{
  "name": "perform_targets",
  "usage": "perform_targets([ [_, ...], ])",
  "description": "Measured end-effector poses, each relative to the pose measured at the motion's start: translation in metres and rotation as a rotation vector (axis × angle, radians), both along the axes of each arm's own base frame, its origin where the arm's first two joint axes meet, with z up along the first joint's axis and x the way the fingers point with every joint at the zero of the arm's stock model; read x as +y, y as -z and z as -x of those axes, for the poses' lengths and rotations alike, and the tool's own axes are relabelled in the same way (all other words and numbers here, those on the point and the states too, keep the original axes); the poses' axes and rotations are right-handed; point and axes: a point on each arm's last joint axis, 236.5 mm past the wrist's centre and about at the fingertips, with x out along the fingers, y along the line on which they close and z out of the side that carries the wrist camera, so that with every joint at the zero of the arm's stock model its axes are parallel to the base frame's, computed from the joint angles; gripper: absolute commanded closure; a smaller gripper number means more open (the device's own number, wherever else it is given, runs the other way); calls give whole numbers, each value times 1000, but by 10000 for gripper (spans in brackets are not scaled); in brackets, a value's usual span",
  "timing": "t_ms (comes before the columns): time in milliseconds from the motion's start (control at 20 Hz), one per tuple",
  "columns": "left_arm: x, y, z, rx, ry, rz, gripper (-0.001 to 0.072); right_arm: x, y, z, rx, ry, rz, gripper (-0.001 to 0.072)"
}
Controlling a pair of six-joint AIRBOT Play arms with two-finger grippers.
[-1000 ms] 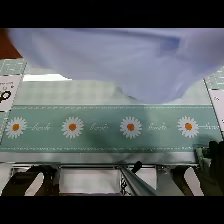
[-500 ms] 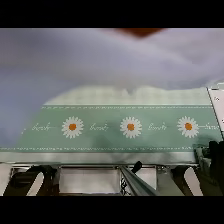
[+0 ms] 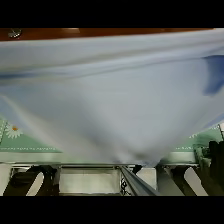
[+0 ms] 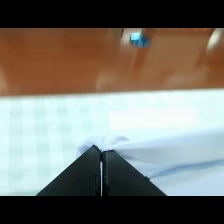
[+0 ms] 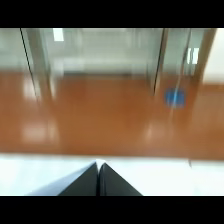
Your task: Fold the shirts.
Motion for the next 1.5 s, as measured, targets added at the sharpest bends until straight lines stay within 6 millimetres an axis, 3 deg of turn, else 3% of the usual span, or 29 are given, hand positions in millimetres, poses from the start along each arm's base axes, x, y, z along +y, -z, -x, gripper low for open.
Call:
perform_targets([
  [200, 3, 97, -43, 286, -2, 7, 692, -37, 73, -55, 288, -11, -75, 685],
  [350, 7, 151, -80, 403, -19, 21, 692, -46, 133, -112, 469, -37, -78, 684],
  [550, 14, 209, -138, 494, -38, 20, 692, -39, 202, -200, 568, -37, 14, 684],
  [700, 20, 255, -185, 541, -67, 27, 692, -24, 237, -262, 535, -37, 70, 683],
  [900, 27, 298, -242, 499, -93, 10, 691, -6, 290, -321, 514, -34, 78, 683],
  [1050, 25, 327, -274, 467, -101, -8, 691, -4, 359, -332, 637, -18, 50, 683],
  [1200, 16, 370, -282, 532, -81, -25, 691, -2, 431, -315, 841, -20, 37, 683],
  [1300, 10, 395, -277, 597, -61, -34, 690, -1, 461, -298, 954, -25, 35, 679],
  [1350, 8, 401, -276, 619, -55, -35, 689, 0, 467, -292, 990, -28, 35, 634],
  [1400, 8, 403, -275, 639, -49, -36, 625, 0, 469, -287, 1011, -30, 36, 479],
  [1450, 9, 402, -275, 652, -44, -37, 398, -2, 466, -281, 1026, -31, 42, 287],
  [1500, 12, 397, -276, 662, -44, -35, 141, -3, 459, -277, 1030, -34, 51, 184],
])
